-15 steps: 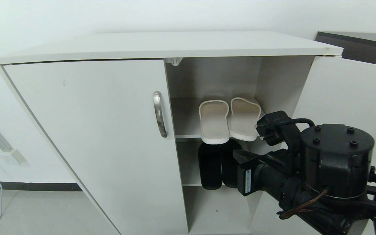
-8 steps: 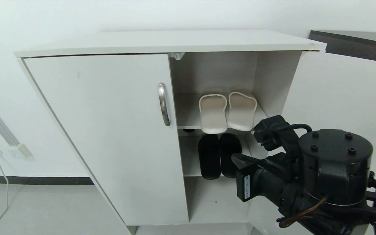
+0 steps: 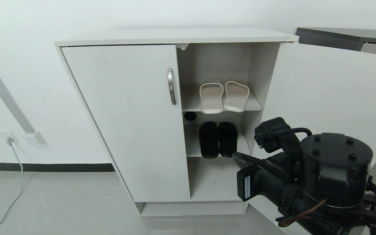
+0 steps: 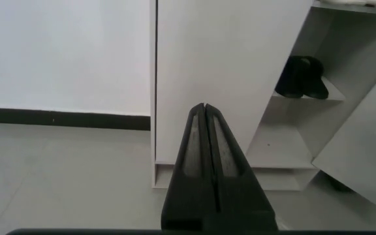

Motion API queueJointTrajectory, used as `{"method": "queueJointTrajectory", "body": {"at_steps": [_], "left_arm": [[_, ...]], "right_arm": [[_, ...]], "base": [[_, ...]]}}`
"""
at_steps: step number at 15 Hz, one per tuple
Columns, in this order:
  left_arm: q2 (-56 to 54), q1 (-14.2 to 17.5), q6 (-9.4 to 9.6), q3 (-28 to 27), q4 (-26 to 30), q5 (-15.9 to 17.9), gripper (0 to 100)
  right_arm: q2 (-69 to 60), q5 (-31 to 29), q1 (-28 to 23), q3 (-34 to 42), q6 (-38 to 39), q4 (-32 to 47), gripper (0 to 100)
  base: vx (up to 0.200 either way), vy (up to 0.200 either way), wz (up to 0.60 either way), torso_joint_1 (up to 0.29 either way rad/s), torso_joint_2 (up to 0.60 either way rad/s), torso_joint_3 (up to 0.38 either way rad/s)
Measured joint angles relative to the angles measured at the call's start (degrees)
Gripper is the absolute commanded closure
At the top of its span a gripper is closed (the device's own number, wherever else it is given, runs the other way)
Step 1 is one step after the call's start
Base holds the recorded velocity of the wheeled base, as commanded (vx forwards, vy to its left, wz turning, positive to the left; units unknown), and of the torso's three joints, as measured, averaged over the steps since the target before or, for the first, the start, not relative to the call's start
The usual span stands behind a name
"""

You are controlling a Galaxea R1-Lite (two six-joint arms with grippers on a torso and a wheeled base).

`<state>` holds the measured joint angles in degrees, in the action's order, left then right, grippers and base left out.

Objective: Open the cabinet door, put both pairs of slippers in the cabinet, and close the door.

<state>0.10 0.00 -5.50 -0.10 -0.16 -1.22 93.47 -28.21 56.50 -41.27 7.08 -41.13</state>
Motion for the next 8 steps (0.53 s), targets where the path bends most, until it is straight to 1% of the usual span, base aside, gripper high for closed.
{"method": "queueJointTrajectory", "body": {"at_steps": [2,7,8], "left_arm": [[0.0,0.0,0.02,0.0,0.0,0.0,100],[0.0,0.0,-0.02,0.0,0.0,0.0,100],[0.0,0.0,0.00,0.0,0.0,0.0,100]], "right_arm": [[0.4,0.0,-0.1,0.5,-0.3,-0.9,100],[1.1,0.0,-0.1,0.8,-0.3,-1.1,100],[1.2,0.0,-0.3,0.9,-0.3,-1.1,100]], "base": [[-0.200,0.000,0.00,0.000,0.00,0.007],[0.000,0.000,0.00,0.000,0.00,0.000],[0.000,0.000,0.00,0.007,-0.10,-0.100]]}}
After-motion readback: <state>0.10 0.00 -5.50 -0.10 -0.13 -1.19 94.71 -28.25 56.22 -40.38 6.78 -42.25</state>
